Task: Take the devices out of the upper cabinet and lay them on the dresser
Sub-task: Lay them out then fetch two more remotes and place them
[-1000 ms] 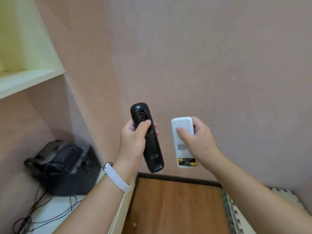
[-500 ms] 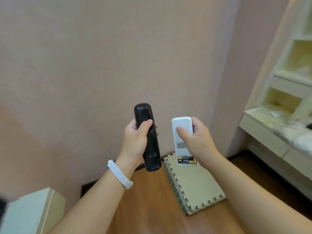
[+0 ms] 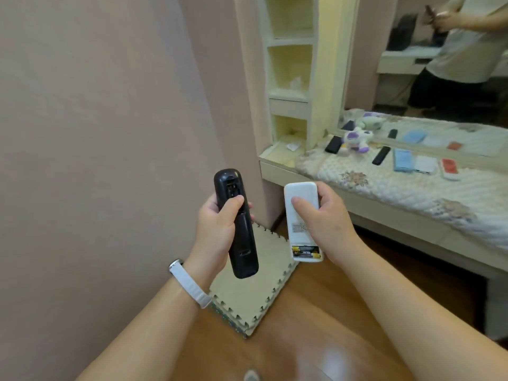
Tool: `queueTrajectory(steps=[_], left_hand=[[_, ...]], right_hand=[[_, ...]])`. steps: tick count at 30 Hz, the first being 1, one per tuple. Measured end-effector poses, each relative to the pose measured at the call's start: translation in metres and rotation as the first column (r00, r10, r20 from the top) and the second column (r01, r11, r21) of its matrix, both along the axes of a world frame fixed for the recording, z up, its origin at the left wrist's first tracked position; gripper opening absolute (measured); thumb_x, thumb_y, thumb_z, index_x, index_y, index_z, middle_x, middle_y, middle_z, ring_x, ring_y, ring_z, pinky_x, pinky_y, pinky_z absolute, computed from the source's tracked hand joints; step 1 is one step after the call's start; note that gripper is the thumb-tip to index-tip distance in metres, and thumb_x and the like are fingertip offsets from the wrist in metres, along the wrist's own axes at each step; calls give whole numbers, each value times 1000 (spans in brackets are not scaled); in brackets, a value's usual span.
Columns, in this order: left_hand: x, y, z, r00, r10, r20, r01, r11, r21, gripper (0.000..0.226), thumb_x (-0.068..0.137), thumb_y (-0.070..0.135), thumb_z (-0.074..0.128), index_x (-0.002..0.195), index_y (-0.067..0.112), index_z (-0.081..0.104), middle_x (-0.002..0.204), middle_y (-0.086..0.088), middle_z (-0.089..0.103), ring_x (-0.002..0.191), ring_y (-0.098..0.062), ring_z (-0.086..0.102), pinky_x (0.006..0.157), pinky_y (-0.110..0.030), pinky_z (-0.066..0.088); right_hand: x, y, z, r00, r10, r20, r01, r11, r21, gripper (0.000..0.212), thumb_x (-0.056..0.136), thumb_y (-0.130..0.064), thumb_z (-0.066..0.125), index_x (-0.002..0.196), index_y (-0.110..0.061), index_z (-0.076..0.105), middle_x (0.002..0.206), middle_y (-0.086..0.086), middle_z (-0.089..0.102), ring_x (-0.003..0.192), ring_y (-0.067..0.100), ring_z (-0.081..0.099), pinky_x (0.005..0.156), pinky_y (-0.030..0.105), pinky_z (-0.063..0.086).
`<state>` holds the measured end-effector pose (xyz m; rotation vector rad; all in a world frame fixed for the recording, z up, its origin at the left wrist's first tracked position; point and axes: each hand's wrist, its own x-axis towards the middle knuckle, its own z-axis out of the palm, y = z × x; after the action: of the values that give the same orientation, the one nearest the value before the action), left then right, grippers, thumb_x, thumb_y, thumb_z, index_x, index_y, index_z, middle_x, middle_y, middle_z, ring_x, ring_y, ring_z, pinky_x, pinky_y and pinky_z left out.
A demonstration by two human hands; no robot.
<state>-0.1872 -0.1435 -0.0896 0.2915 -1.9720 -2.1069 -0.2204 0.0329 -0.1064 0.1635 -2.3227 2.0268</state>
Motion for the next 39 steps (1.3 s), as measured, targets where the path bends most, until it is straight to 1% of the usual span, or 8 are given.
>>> queueTrajectory(steps=[4,8,15,18,23,31,35,39], left_hand=[[-44,35,-17,991,-131,40,131,991,21,6,94,15,55,95,16,61,79,-6,69,70,-23,65,70,-44,56],[-97,62,-39,964,-251,83,246,967,64,7,93,18,57,98,17,62,84,-10,70,74,-26,67,74,-48,56],[-200,91,-64,893,-434,124,415,897,151,12,95,16,55,105,16,61,84,-8,71,75,-24,67,65,-39,56],[-241,95,-69,854,-503,134,476,859,190,13,94,18,56,106,18,61,88,-10,71,75,-22,67,68,-43,55],[-299,115,-79,773,-619,139,590,782,201,12,94,20,57,105,21,61,95,-15,70,75,-21,66,71,-45,56],[-335,181,-86,625,-769,134,751,639,167,15,94,21,56,108,19,62,94,-12,70,78,-21,66,78,-49,56],[-348,217,-89,601,-784,152,771,620,148,15,95,19,56,108,22,62,96,-10,72,80,-21,67,73,-41,57],[-364,255,-99,621,-760,189,759,644,95,15,94,21,57,108,22,62,96,-7,73,83,-23,69,73,-40,57]], right_hand=[[-17,42,-14,986,-154,57,152,988,38,5,91,-24,62,94,-22,58,94,13,66,83,32,66,68,49,57],[-43,72,-28,953,-282,111,273,958,88,6,92,-25,61,97,-25,58,93,8,67,80,26,68,66,42,59],[-111,100,-39,851,-494,176,465,866,184,7,93,-23,59,98,-19,58,91,9,66,77,26,67,55,29,52],[-140,105,-39,812,-556,179,517,826,224,9,93,-24,59,99,-17,58,93,12,66,77,27,68,56,32,54],[-169,116,-37,746,-654,128,598,741,305,11,93,-22,58,102,-15,57,89,4,62,73,17,61,49,20,48],[-182,166,-41,623,-777,87,722,615,317,10,92,-24,58,99,-17,57,93,8,62,81,24,63,59,34,53],[-191,203,-54,597,-794,113,745,601,288,12,92,-25,59,100,-16,57,91,8,62,81,27,64,62,36,54],[-209,245,-70,600,-787,141,738,613,281,15,91,-24,59,97,-11,56,91,13,61,82,31,63,63,42,54]])
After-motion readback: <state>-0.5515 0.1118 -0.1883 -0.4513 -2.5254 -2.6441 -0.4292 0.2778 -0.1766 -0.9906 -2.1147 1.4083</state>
